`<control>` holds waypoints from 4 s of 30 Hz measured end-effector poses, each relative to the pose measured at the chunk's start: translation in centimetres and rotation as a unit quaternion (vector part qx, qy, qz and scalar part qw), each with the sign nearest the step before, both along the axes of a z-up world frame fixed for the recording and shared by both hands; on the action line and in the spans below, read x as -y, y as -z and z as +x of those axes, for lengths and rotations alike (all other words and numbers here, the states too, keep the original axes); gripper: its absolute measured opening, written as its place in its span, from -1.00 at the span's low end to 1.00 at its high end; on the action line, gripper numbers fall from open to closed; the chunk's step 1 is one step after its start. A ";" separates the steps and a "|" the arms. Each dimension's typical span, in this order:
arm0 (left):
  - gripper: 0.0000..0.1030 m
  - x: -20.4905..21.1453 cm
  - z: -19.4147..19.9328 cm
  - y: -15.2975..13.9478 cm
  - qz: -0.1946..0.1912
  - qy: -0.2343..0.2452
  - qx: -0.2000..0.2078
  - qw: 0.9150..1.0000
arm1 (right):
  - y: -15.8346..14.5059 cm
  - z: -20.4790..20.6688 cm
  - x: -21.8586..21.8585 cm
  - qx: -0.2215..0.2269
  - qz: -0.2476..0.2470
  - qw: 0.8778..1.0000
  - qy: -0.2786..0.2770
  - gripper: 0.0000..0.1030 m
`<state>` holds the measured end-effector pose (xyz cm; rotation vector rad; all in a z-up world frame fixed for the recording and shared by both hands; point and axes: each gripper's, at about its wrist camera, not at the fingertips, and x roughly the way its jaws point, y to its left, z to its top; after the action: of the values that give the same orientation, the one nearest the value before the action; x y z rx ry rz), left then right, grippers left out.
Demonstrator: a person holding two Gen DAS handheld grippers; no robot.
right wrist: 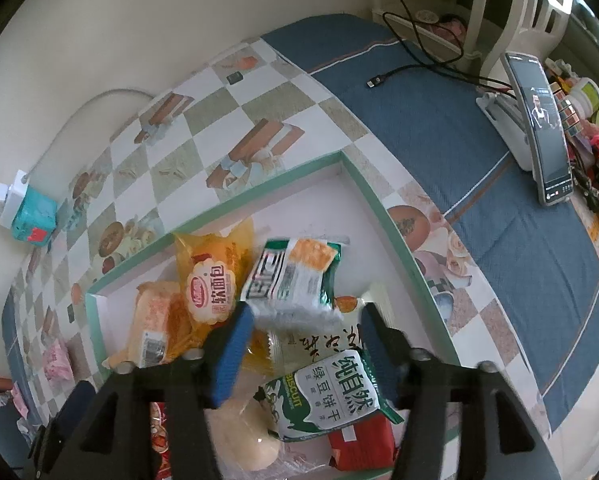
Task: Organize snacks
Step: 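Open both tools to drop the bread bag and cracker bag into the tray, then move the left tool to the pink Swiss roll bag while the right tool approaches the red candy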
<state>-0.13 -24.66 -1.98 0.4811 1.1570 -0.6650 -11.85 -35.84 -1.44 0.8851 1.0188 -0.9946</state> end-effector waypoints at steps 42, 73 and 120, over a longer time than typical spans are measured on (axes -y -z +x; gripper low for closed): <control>0.84 -10.5 9.1 -0.3 0.005 -0.223 -0.005 0.975 | -2.4 3.8 -5.0 0.000 -0.030 0.998 -0.063 1.00; 0.84 -29.5 18.1 -1.1 -0.027 -0.377 -0.035 0.925 | -2.8 15.6 -16.7 -0.007 -0.038 0.982 -0.186 1.00; 0.84 -15.4 20.9 5.9 -0.088 -0.313 -0.018 0.945 | 1.4 20.2 -11.1 -0.013 -0.086 0.979 -0.183 1.00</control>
<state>20.73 -9.24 -7.88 -0.0630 1.1871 -0.2166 8.31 -24.79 -2.89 0.5193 1.0546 -0.7681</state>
